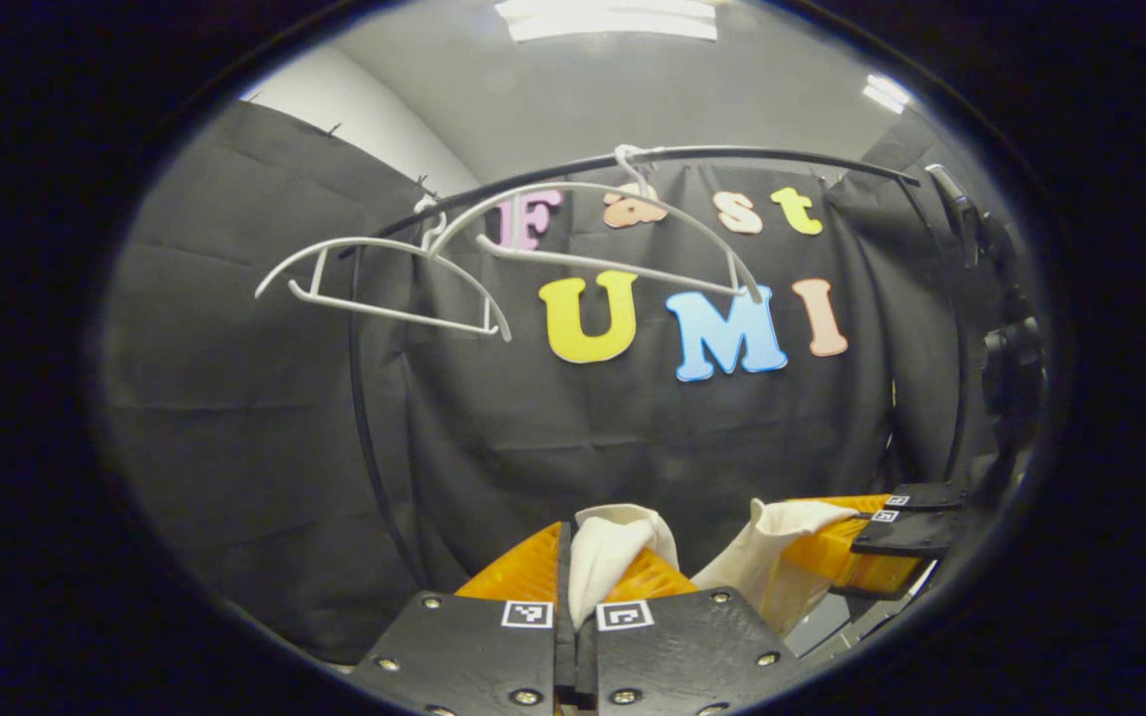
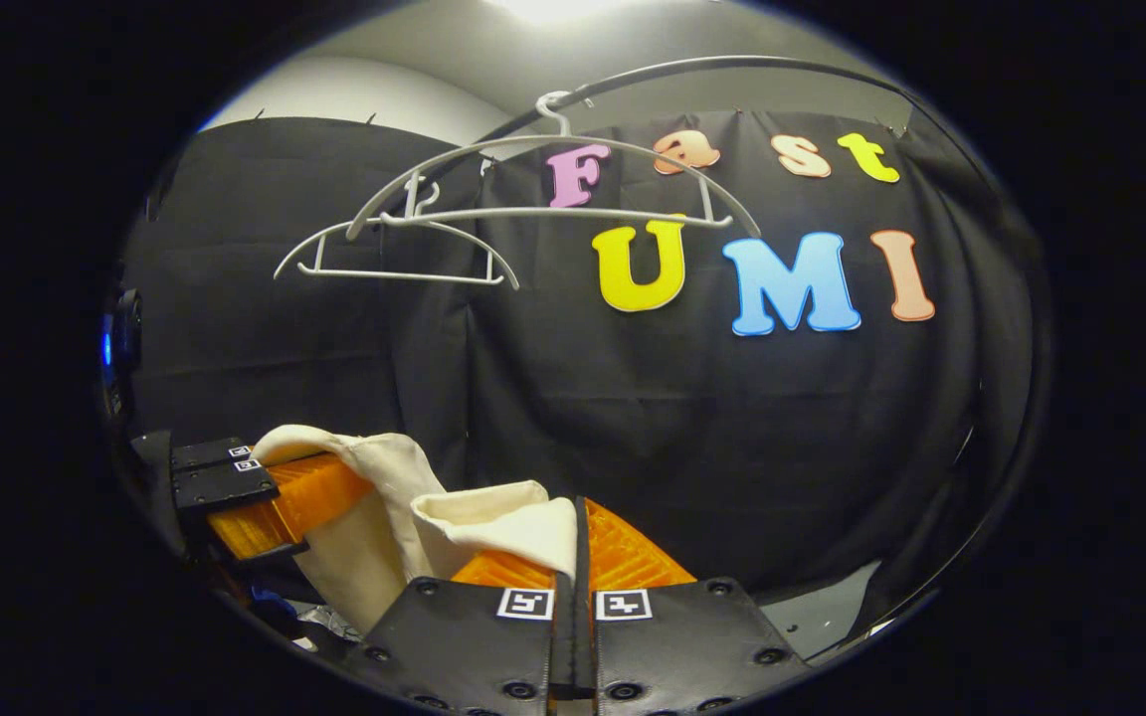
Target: Grasp the clothes on the hanger with both hands and then place them into the laundry hamper below.
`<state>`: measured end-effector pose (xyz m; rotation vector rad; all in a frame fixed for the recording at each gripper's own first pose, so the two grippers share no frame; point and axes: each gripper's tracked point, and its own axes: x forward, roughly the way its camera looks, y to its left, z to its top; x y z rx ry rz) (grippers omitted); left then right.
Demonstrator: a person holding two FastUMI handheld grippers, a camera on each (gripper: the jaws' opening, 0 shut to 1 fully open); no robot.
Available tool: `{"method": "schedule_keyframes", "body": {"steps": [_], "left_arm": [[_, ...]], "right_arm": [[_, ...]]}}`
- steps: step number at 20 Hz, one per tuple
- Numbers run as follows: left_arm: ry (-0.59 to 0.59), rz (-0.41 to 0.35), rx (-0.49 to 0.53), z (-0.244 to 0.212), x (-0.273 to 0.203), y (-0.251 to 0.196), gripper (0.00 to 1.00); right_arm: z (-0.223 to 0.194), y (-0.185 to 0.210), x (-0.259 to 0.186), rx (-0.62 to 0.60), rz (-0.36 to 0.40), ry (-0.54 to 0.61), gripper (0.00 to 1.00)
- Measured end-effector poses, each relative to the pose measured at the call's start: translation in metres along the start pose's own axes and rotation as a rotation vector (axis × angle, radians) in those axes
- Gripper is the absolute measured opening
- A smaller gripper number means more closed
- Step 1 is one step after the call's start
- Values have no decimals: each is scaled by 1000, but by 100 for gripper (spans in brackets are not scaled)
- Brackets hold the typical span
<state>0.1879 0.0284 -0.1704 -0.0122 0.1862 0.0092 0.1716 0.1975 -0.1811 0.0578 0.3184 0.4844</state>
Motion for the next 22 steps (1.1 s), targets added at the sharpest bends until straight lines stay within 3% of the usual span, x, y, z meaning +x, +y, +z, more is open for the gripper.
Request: {"method": "schedule_keyframes", "body": {"steps": [7,15,22], "left_arm": [[147,8,26,-87,11,9,1],[388,13,61,-204,-13,10,1],[573,23,57,-277,-27,16,2]], "right_arm": [[-83,-15,3,-8,-46,156,2],[-172,-29,-6,-30,-81,345,1],[-224,-41,-18,-37,-112,500,2]]}}
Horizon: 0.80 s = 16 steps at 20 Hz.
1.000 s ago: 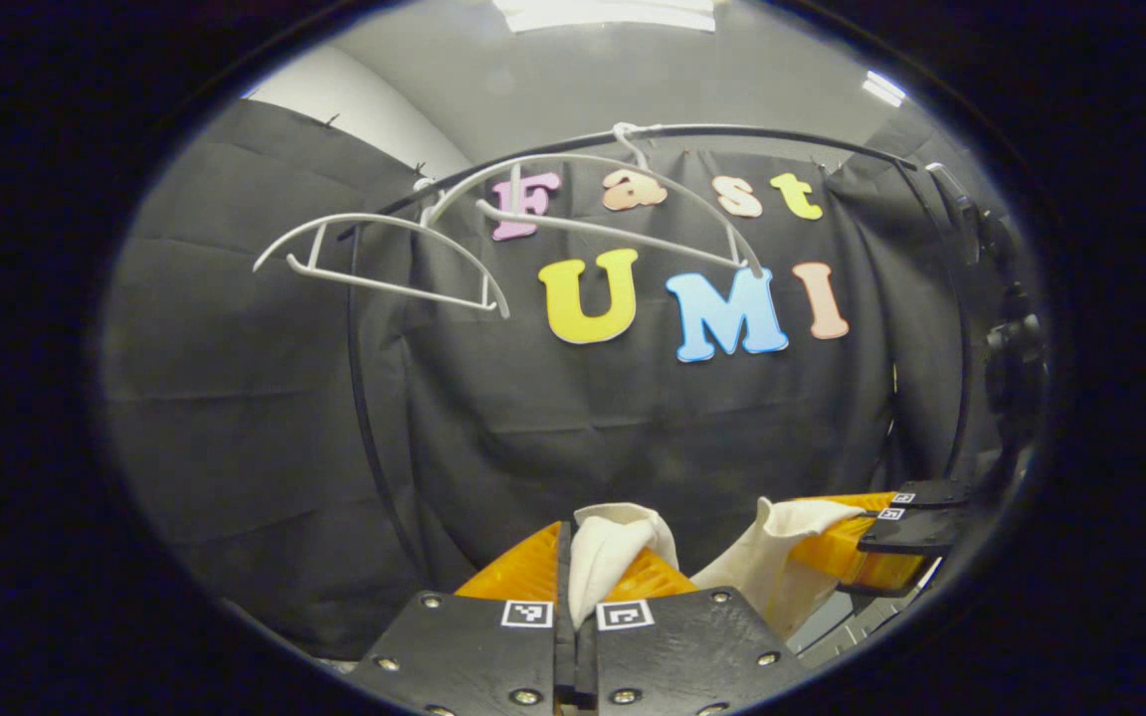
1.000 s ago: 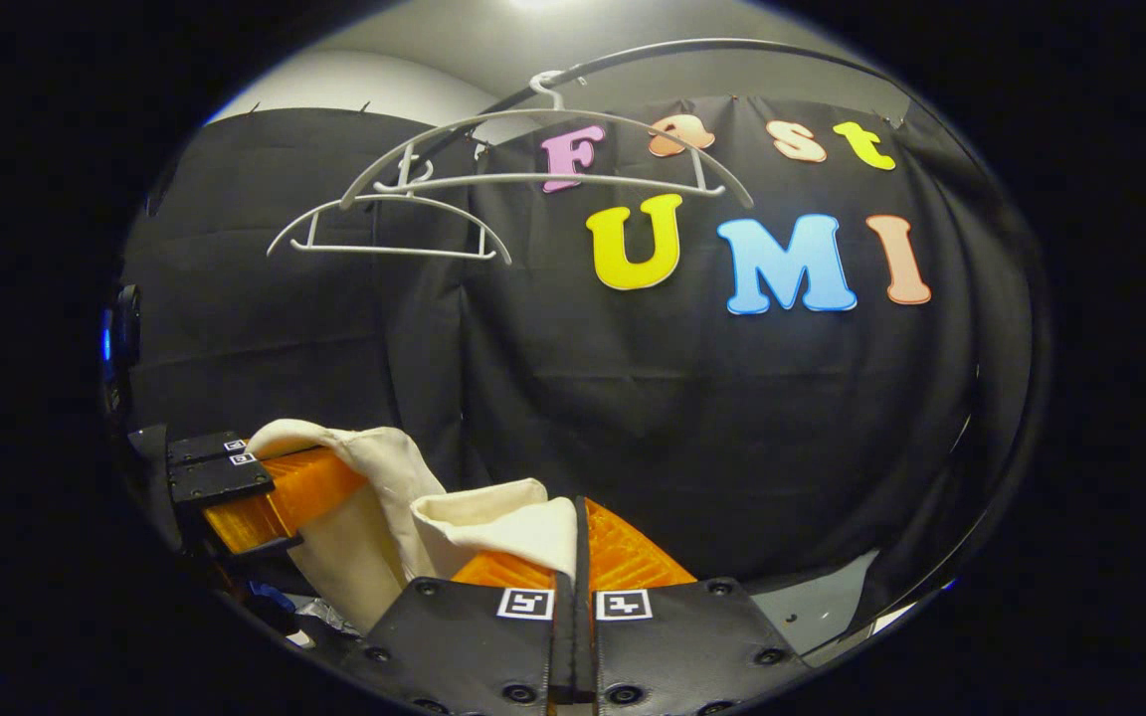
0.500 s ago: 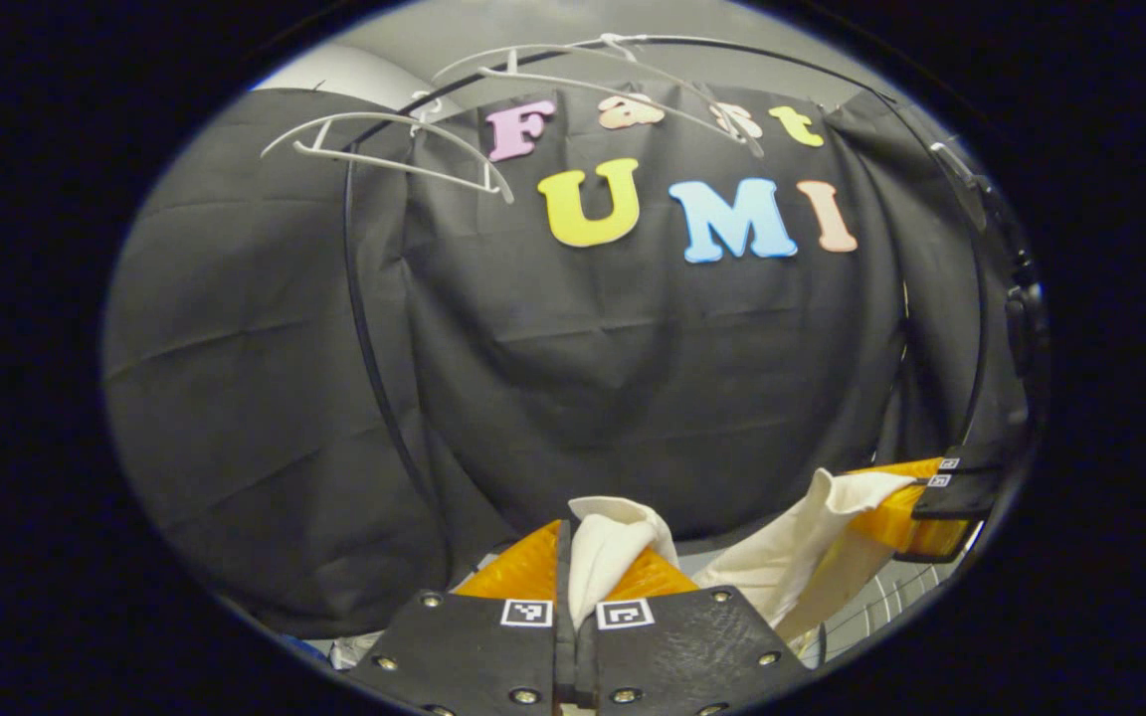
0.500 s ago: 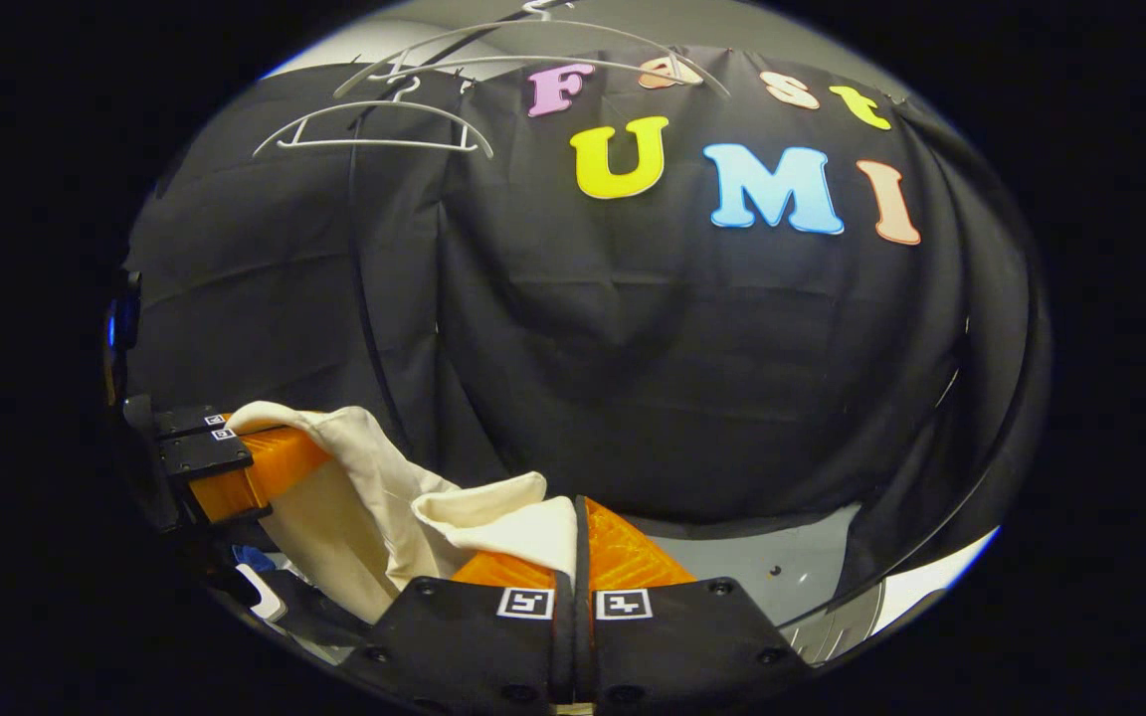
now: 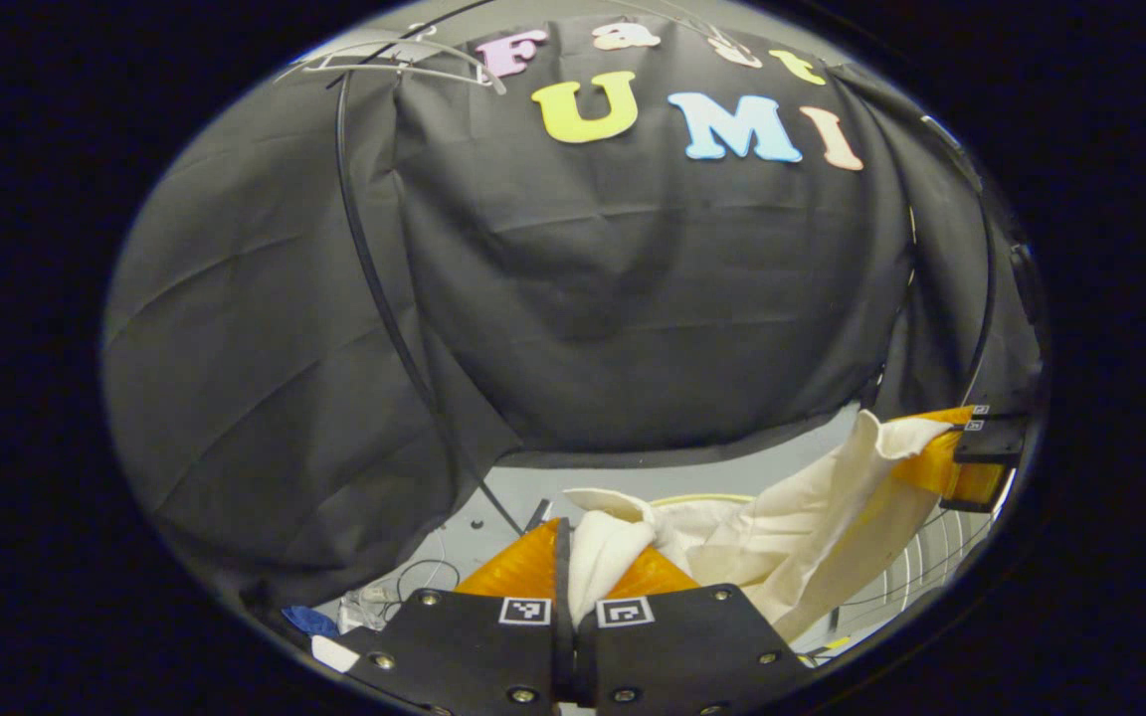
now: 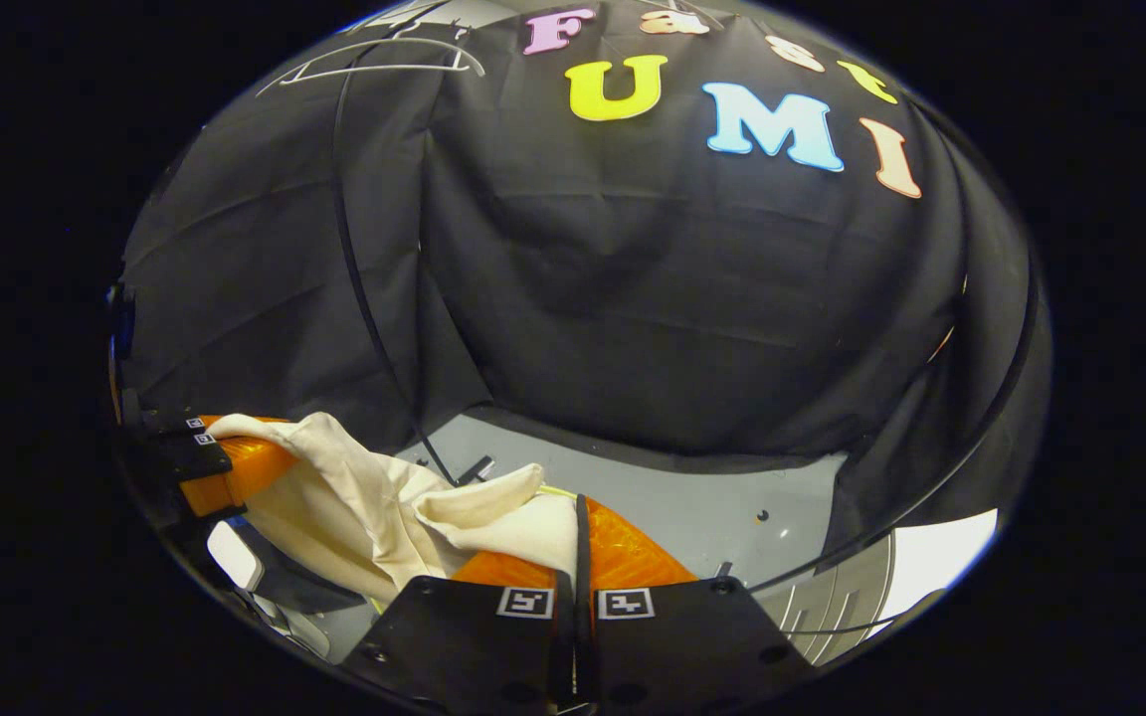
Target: Grasp the clothes on the hanger with both hands and then place them into the laundry hamper below.
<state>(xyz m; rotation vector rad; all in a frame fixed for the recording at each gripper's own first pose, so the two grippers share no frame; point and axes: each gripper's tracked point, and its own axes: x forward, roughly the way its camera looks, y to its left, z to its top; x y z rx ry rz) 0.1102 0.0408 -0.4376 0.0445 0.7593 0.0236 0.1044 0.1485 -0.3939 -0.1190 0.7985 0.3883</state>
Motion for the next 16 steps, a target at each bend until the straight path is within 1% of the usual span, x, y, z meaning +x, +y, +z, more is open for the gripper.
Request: {"method": "schedule_keyframes", "body": {"steps": [2,3,4,5,6,7,8,9,10,11,12,13,15,16], "left_arm": [[47,-8,-4,-16,3,-2,2],[70,-18,-8,-23,1,-4,3],[94,-26,-11,-28,-2,-6,3],[115,-34,-13,-30,-3,-7,3],[129,-36,-11,-31,-2,-6,3],[133,-35,-4,-29,-2,-7,4],[128,-40,-1,-28,-6,-11,9],[121,-50,-3,-24,-10,-13,26],[115,-49,0,-24,-15,-10,42],[111,-43,10,-22,-19,-6,59],[106,-35,18,-23,-24,-1,76],[95,-31,23,-20,-29,3,93],[62,-27,28,-10,-41,10,94],[39,-27,30,-1,-48,14,93]], "right_arm": [[-16,2,1,2,0,51,2],[-19,2,0,0,-6,71,4],[-24,0,-2,-8,-15,89,2],[-25,1,0,-11,-15,104,8],[-30,1,-1,-16,-17,119,7],[-29,1,-4,-20,-14,127,10],[-31,2,-4,-28,-11,134,12],[-30,1,-7,-37,-15,133,22],[-26,2,-11,-39,-12,123,27],[-22,3,-15,-37,-10,106,48],[-18,1,-19,-38,-15,96,59],[-13,2,-26,-34,-17,82,80],[0,0,-38,-34,-31,44,99],[10,-2,-45,-35,-38,20,100]]}}
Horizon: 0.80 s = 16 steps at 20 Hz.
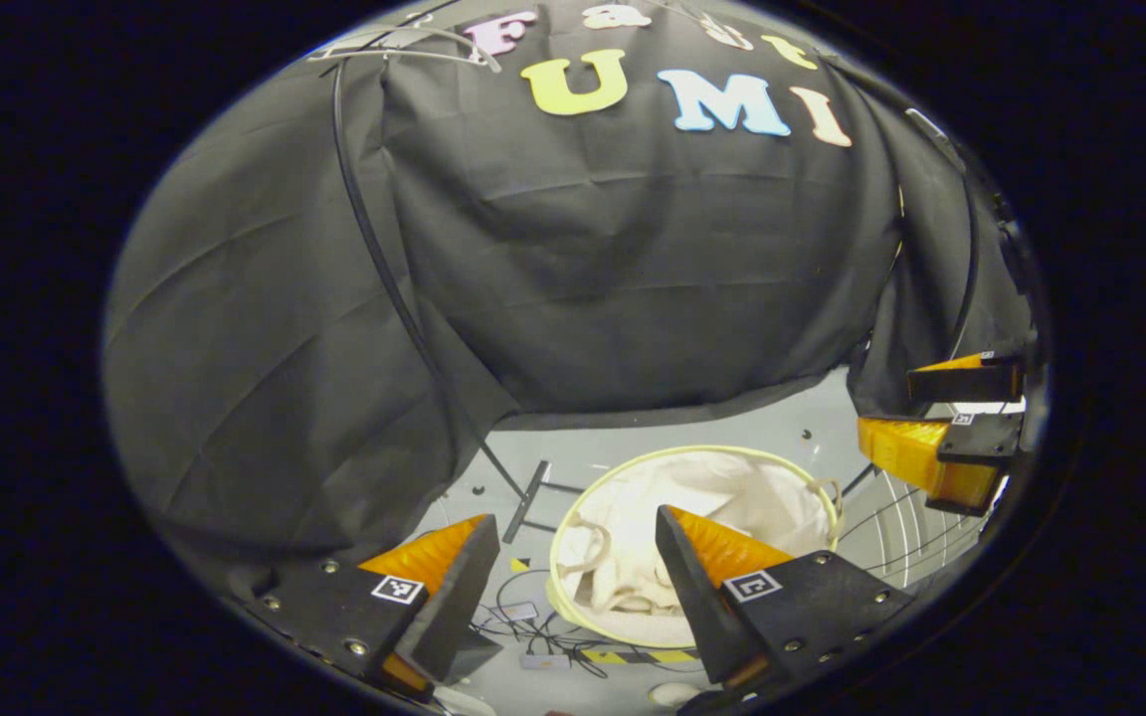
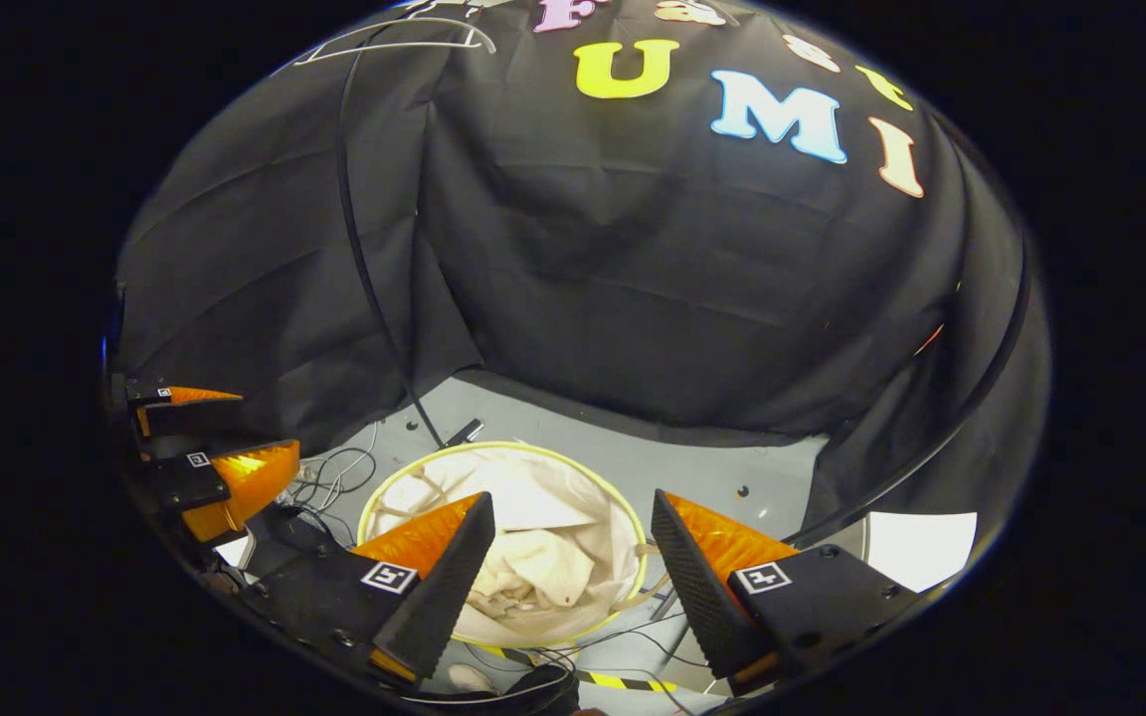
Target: Grasp the clothes on the hanger with both hands and then place them into the laundry hamper below.
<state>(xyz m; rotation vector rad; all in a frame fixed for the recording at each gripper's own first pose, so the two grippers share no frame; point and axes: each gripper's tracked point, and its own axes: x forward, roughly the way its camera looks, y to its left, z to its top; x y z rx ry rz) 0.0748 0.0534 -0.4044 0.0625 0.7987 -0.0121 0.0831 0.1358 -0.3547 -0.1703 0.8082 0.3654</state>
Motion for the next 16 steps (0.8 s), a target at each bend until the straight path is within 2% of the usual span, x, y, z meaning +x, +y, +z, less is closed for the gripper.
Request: {"method": "schedule_keyframes", "body": {"steps": [8,16], "left_arm": [[-235,1,8,92,-79,18,94],[-504,-10,-28,199,-178,13,94]], "right_arm": [[73,-6,-87,38,-47,-227,98],[136,-43,-186,97,-118,-467,98]]}}
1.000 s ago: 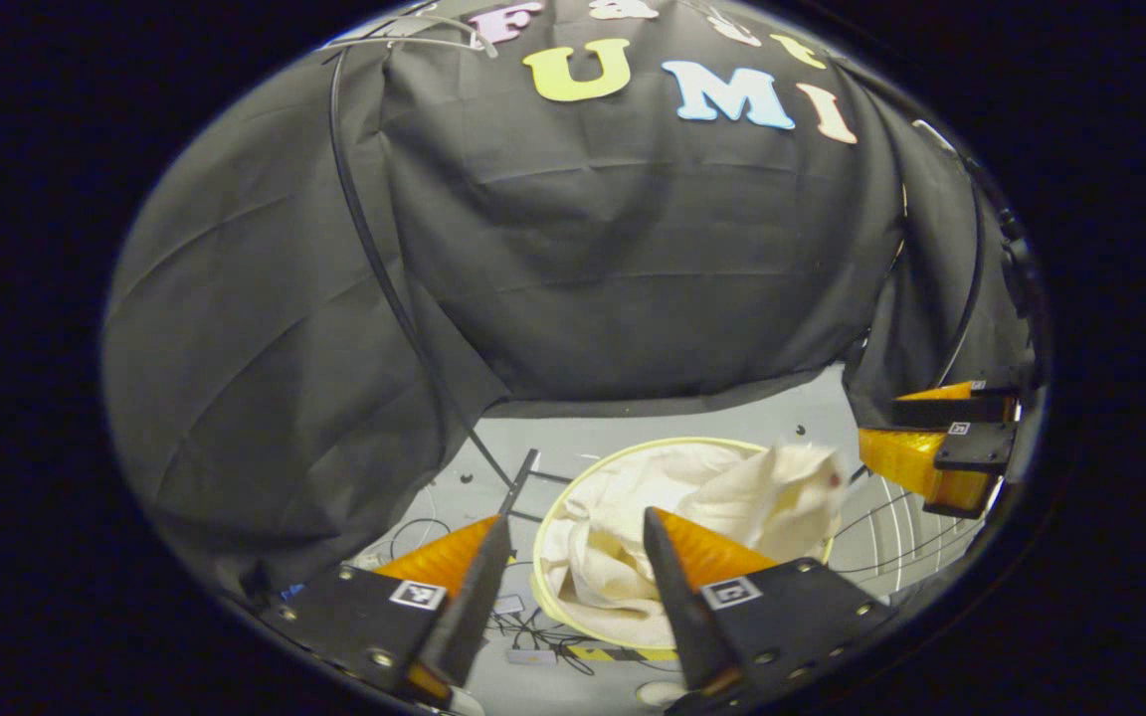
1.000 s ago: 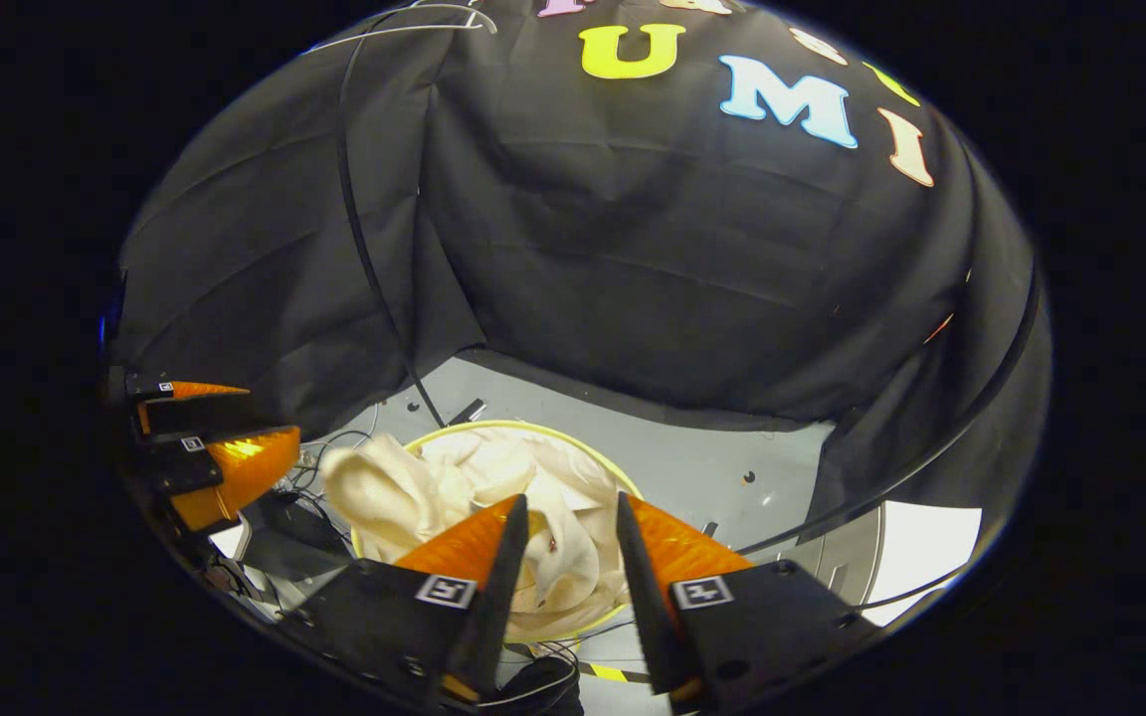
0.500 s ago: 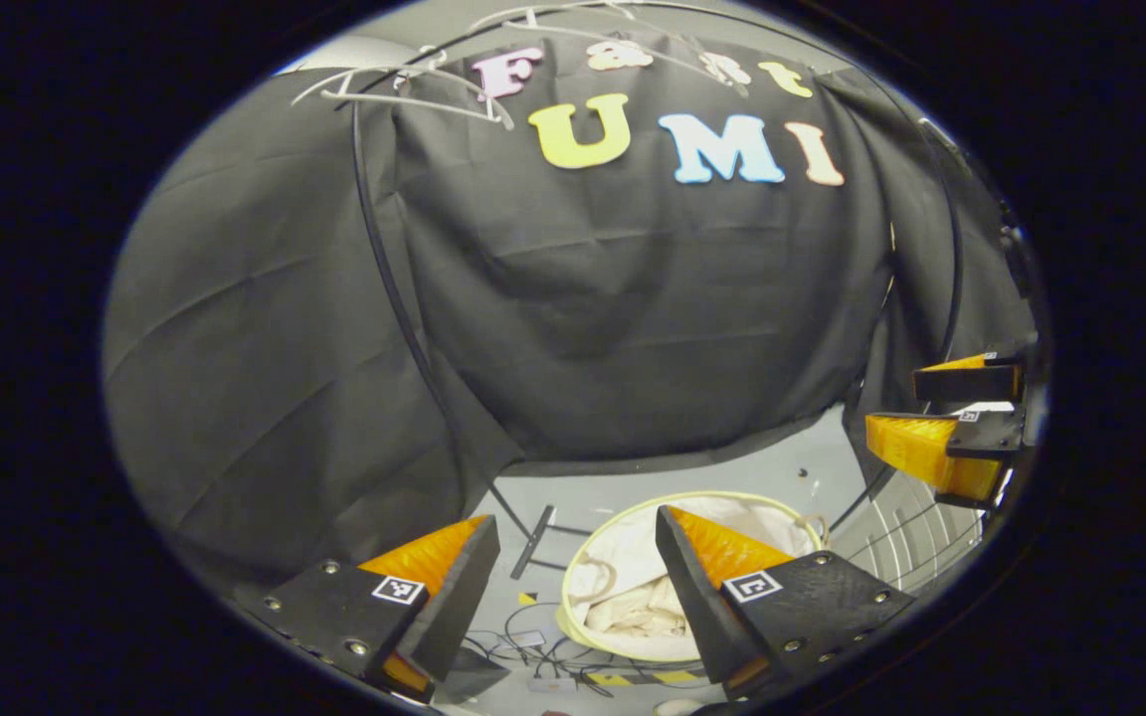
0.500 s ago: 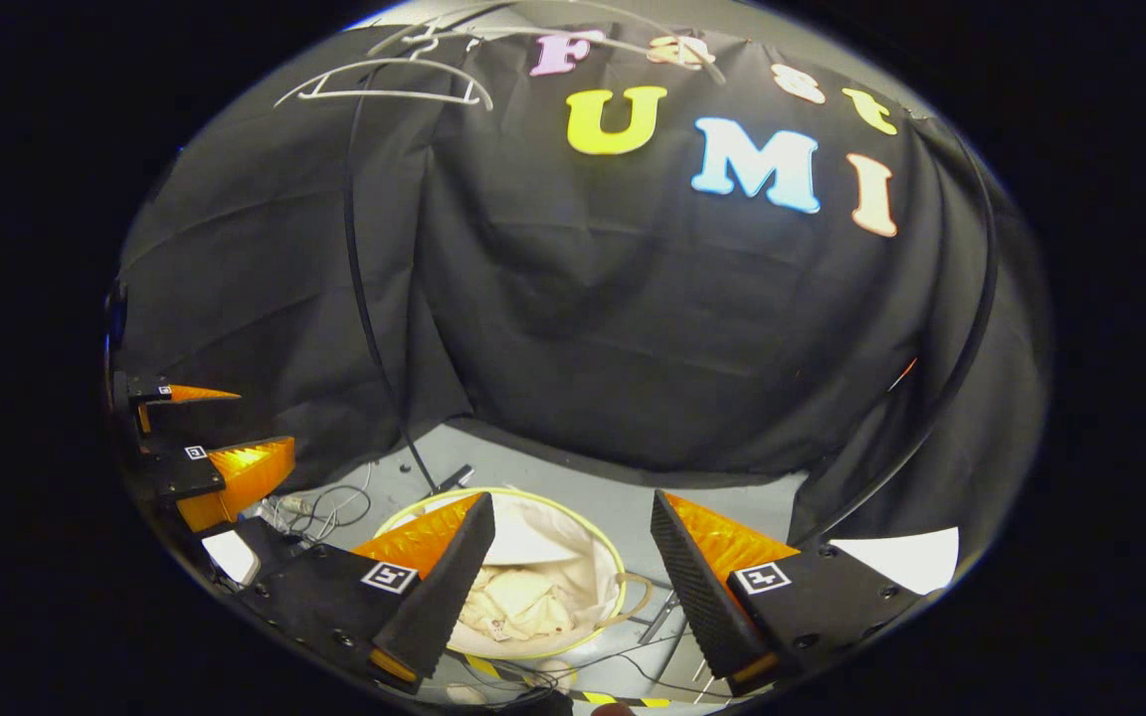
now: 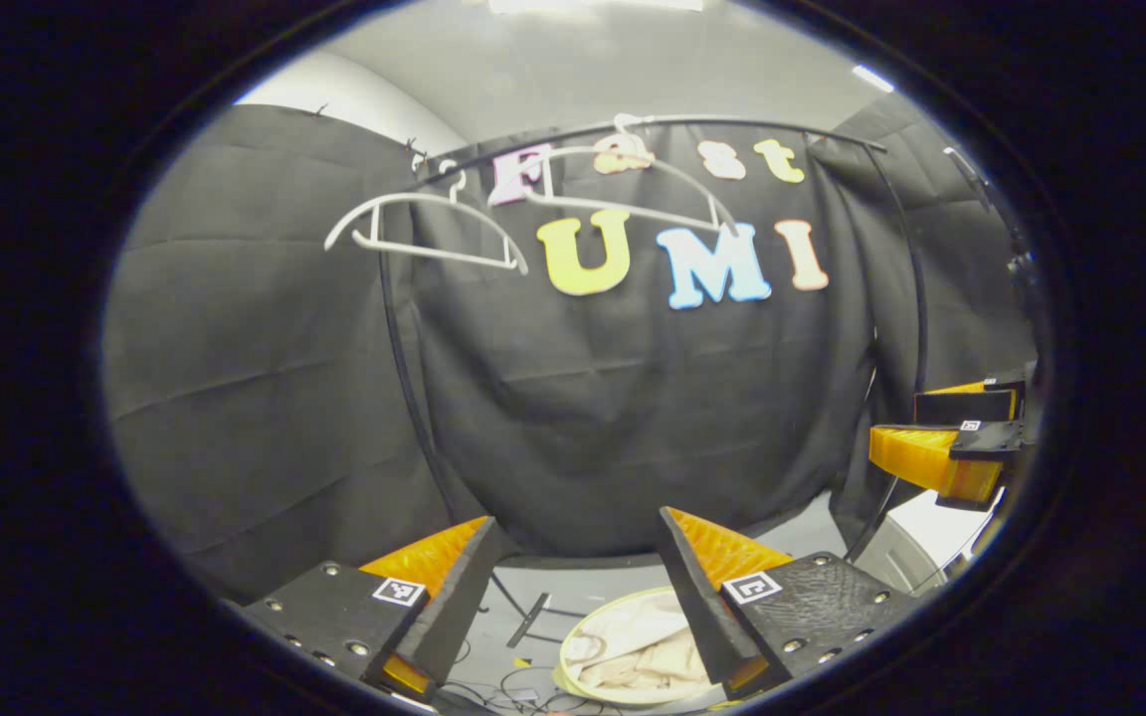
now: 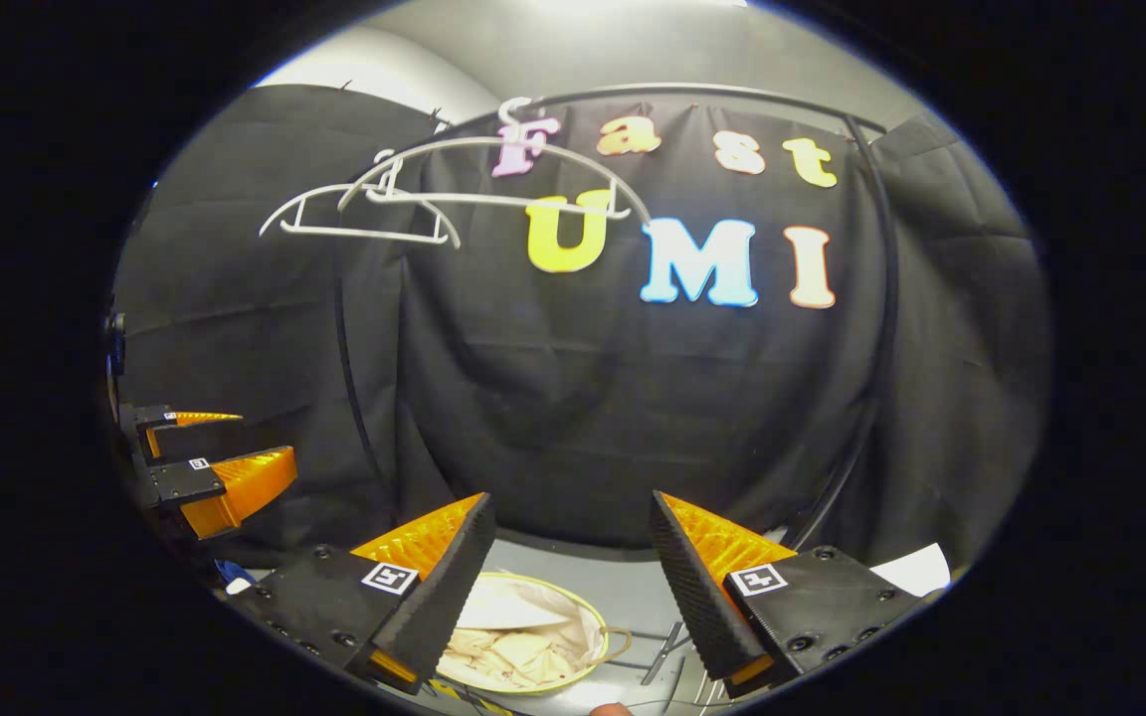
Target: Grasp the clothes on the hanger with both hands and then place them into the laundry hamper below.
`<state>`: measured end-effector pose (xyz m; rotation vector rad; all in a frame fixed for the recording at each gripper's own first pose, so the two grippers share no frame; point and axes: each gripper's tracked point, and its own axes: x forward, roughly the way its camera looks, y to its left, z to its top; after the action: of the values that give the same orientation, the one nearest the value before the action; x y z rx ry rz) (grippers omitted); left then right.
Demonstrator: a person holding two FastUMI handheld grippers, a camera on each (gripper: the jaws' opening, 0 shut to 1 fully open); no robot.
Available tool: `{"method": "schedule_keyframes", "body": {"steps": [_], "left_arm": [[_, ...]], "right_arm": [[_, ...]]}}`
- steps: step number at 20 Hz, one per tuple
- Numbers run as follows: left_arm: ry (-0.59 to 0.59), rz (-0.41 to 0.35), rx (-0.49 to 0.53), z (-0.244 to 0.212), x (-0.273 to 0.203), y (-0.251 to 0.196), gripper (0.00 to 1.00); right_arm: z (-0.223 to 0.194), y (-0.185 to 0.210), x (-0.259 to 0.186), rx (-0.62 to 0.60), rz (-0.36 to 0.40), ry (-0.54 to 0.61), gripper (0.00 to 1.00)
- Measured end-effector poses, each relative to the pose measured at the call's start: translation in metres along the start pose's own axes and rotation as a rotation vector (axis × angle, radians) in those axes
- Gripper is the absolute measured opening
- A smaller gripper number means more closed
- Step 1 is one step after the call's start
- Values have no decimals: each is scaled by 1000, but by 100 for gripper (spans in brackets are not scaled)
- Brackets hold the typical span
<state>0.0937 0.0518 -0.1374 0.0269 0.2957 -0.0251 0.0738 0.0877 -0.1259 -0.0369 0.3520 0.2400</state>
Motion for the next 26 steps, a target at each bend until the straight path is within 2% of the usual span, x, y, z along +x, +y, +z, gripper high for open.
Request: {"method": "schedule_keyframes", "body": {"steps": [2,7,16,26], "left_arm": [[-62,2,4,38,-12,-4,93],[-164,-22,-15,93,-52,-28,93],[-262,-46,-40,130,-123,-43,93],[-282,-51,-48,135,-144,-43,93]], "right_arm": [[21,-12,-17,7,-13,-49,97],[60,-45,-61,32,-57,-134,97],[84,-85,-126,42,-147,-220,97],[91,-100,-151,38,-191,-285,96]]}}
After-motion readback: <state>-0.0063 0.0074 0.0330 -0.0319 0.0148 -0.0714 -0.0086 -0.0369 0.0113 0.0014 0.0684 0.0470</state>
